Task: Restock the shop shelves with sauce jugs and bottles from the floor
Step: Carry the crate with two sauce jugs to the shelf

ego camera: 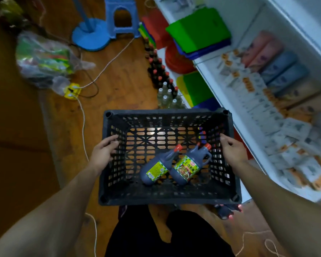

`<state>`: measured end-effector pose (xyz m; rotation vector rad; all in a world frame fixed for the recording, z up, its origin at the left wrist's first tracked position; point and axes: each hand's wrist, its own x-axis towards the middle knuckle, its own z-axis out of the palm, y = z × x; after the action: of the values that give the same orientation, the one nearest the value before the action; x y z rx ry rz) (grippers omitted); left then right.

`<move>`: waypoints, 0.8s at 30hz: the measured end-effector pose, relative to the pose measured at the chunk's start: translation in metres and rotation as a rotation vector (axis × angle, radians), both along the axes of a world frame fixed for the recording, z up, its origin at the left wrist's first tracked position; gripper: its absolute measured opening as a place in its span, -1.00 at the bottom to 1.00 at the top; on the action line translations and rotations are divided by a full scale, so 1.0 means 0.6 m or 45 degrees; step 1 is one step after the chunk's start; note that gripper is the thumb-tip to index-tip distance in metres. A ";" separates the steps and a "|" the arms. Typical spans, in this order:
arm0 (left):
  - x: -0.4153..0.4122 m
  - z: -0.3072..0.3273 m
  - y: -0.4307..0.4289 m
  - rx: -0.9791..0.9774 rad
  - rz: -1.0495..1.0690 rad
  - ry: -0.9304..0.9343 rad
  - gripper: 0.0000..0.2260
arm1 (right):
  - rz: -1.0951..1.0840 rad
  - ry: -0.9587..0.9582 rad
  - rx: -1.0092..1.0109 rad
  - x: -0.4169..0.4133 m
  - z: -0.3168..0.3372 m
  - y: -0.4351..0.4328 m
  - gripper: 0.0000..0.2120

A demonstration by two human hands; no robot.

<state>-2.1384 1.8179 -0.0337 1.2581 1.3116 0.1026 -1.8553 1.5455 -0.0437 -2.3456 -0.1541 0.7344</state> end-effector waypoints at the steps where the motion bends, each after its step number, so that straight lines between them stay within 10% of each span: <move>1: 0.021 -0.008 0.020 0.000 -0.051 0.002 -0.75 | -0.058 -0.007 -0.017 0.001 -0.005 0.002 -0.67; 24: 0.341 -0.285 0.095 -0.003 -0.912 0.147 -0.76 | -1.032 0.279 -0.127 -0.100 -0.245 -0.102 -0.63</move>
<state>-1.9336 1.8752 -0.2047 1.6786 0.8860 -0.4832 -1.9155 1.4844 -0.1909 -2.1184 0.8907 0.5728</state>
